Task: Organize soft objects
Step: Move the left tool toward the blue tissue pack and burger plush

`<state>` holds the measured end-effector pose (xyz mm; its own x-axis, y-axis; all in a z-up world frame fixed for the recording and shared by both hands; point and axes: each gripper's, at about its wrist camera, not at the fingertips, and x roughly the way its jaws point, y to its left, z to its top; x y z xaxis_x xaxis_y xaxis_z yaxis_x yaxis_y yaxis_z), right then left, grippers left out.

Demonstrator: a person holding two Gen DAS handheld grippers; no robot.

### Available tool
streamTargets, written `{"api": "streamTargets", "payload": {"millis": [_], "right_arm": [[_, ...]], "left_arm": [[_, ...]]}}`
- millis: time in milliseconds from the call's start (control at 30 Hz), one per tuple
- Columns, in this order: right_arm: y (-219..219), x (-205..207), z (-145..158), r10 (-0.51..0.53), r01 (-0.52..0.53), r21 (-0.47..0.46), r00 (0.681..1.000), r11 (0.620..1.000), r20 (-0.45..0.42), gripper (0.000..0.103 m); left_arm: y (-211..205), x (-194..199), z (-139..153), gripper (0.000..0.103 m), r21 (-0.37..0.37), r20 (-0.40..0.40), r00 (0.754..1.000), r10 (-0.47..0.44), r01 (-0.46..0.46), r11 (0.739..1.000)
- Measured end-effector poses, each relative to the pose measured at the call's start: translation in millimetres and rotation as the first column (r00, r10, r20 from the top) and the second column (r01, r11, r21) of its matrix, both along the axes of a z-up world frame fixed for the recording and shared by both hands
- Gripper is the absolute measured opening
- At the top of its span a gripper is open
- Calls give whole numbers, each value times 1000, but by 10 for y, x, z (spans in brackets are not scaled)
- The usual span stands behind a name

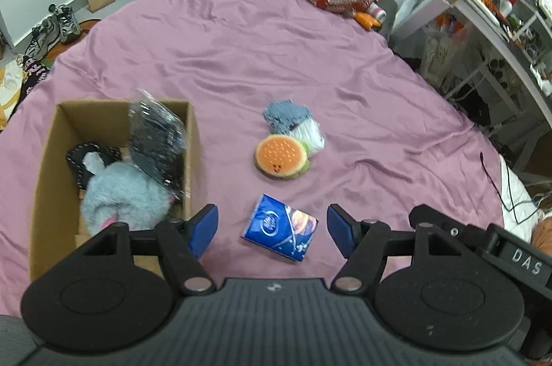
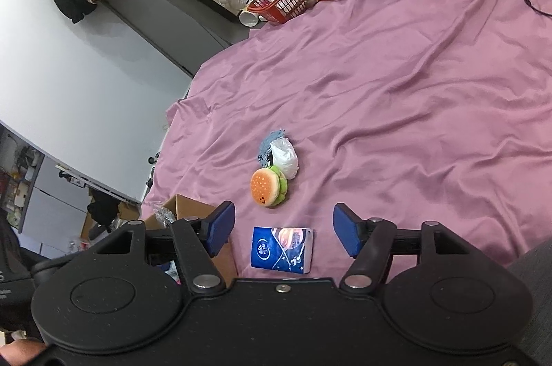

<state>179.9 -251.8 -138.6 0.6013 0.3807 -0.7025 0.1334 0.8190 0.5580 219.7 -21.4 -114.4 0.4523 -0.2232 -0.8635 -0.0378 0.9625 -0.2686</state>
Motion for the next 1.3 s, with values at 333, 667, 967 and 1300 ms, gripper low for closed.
{"api": "streamTargets", "payload": {"millis": [333, 667, 967, 1300], "right_arm": [[-273, 95, -262, -12, 13, 39, 999, 999, -30, 76], [-391, 270, -473, 15, -12, 120, 1000, 993, -24, 83], [-433, 423, -674, 22, -13, 183, 998, 983, -51, 83], [-298, 674, -860, 46, -39, 198, 998, 980, -31, 76]], "left_arm": [[-458, 100, -414, 81, 69, -82, 990, -117, 123, 990], [-708, 246, -782, 85, 162, -130, 976, -175, 195, 967], [-695, 430, -1113, 85, 214, -199, 972, -122, 165, 963], [-599, 543, -1077, 75, 185, -160, 986, -36, 65, 981]]}}
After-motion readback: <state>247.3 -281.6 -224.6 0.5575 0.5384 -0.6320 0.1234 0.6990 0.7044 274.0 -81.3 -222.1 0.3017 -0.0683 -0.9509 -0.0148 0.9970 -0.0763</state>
